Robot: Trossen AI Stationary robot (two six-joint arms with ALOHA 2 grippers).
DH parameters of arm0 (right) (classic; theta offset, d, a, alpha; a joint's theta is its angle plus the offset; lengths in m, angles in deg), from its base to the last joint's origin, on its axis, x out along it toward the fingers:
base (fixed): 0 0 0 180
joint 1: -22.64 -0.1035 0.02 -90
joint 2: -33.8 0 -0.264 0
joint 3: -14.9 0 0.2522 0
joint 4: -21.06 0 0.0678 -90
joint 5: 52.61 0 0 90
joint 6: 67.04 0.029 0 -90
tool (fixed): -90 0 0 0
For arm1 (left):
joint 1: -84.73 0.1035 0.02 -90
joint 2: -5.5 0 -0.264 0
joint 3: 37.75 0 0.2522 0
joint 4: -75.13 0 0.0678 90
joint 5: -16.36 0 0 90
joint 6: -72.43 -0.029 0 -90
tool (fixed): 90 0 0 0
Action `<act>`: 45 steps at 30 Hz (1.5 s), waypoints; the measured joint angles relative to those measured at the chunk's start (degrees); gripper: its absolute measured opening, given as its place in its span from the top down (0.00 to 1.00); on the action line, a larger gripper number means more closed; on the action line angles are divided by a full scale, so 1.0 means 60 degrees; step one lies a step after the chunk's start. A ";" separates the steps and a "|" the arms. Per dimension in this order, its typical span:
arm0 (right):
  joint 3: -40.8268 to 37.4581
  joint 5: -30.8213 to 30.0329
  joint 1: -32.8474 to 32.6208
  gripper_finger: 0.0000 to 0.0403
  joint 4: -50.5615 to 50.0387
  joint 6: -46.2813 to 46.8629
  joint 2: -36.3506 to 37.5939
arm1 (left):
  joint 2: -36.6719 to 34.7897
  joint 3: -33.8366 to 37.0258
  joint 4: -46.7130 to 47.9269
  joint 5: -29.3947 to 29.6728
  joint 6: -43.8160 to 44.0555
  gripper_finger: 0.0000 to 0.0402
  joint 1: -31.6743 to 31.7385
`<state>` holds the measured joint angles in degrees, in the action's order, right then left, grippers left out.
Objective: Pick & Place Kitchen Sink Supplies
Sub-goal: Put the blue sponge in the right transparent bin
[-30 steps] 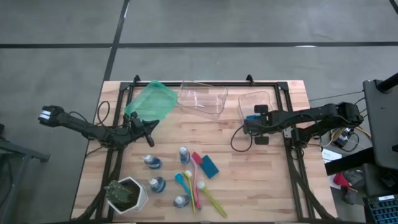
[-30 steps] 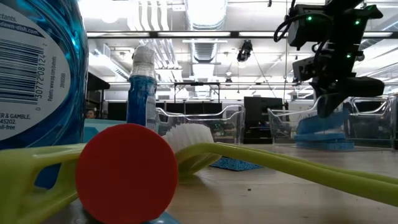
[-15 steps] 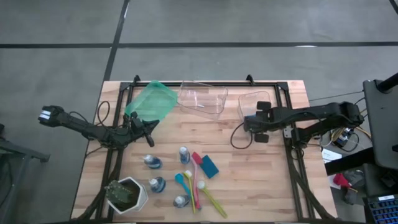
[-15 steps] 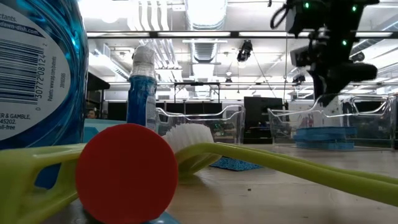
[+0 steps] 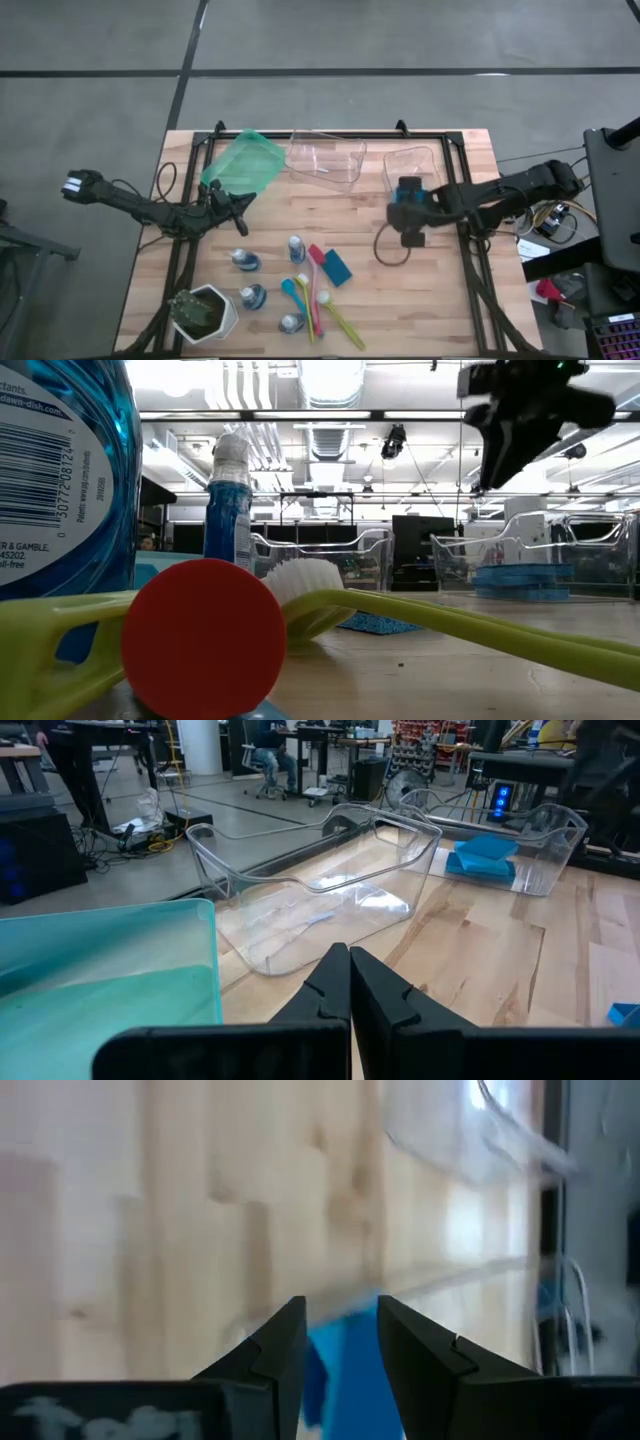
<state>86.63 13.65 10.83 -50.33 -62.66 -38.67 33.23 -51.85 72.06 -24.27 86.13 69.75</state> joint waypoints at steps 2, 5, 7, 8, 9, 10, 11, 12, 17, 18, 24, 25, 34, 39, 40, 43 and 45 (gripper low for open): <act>-0.0032 -0.0004 -0.0480 0.71 0.0544 0.0000 0.0000 | 0.0000 0.0000 -0.0001 0.0001 -0.0001 1.00 0.0001; -0.0109 0.0039 -0.1235 0.71 0.1623 -0.0052 -0.0092 | 0.0000 -0.0001 -0.0002 0.0003 0.0000 1.00 0.0003; -0.0113 0.0073 -0.1665 0.71 0.2307 -0.0199 -0.0257 | 0.0000 0.0000 0.0001 -0.0001 -0.0002 1.00 0.0001; -0.0113 0.0065 -0.1859 0.71 0.2656 -0.0220 -0.0379 | 0.0000 0.0001 -0.0002 0.0002 -0.0002 1.00 0.0001; -0.0105 0.0020 -0.1998 0.71 0.3015 -0.0227 -0.0526 | 0.0000 -0.0002 -0.0002 0.0001 -0.0001 1.00 -0.0001; -0.0084 -0.0006 -0.2103 0.70 0.3312 -0.0250 -0.0709 | 0.0000 -0.0002 0.0001 0.0002 0.0001 1.00 -0.0001; -0.0067 -0.0003 -0.2176 0.70 0.3560 -0.0259 -0.0903 | 0.0000 0.0001 0.0001 -0.0001 -0.0002 1.00 0.0002; -0.0048 0.0000 -0.2242 0.69 0.3746 -0.0266 -0.1128 | 0.0000 -0.0001 0.0000 -0.0001 0.0001 1.00 -0.0001; 0.0268 0.0044 -0.2429 0.59 0.4309 -0.0439 -0.2381 | 0.0000 0.0001 -0.0002 -0.0001 -0.0002 1.00 -0.0001; 0.0392 0.0047 -0.2480 0.56 0.4406 -0.0362 -0.2650 | 0.0000 0.0001 0.0001 -0.0001 -0.0002 1.00 -0.0001; 0.1541 0.0448 -0.2853 0.48 0.4440 0.0146 -0.4213 | 0.0000 0.0000 0.0000 0.0003 -0.0002 1.00 0.0003; 0.1764 0.0470 -0.2944 0.48 0.4434 0.0034 -0.4477 | 0.0000 0.0001 0.0001 0.0003 0.0001 1.00 0.0000; 0.2927 0.0470 -0.3297 0.50 0.4350 -0.0830 -0.6507 | 0.0000 0.0001 0.0000 0.0001 0.0001 1.00 0.0001; 0.3007 0.0470 -0.3086 0.50 0.4319 -0.0988 -0.7074 | 0.0000 0.0001 -0.0002 0.0003 -0.0002 1.00 -0.0001; 0.3005 0.0463 -0.3042 0.51 0.4321 -0.1004 -0.7147 | 0.0000 0.0001 0.0001 0.0003 -0.0002 1.00 0.0003; 0.2965 0.0411 -0.2943 0.51 0.4424 -0.1060 -0.7250 | 0.0000 0.0000 0.0001 0.0003 -0.0002 1.00 0.0001; 0.2951 0.0357 -0.2885 0.51 0.4423 -0.1053 -0.7329 | 0.0000 0.0000 -0.0001 0.0003 0.0001 1.00 0.0003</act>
<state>104.34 15.79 -6.48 -23.79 -68.97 -82.64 33.23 -51.85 72.06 -24.25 86.14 69.77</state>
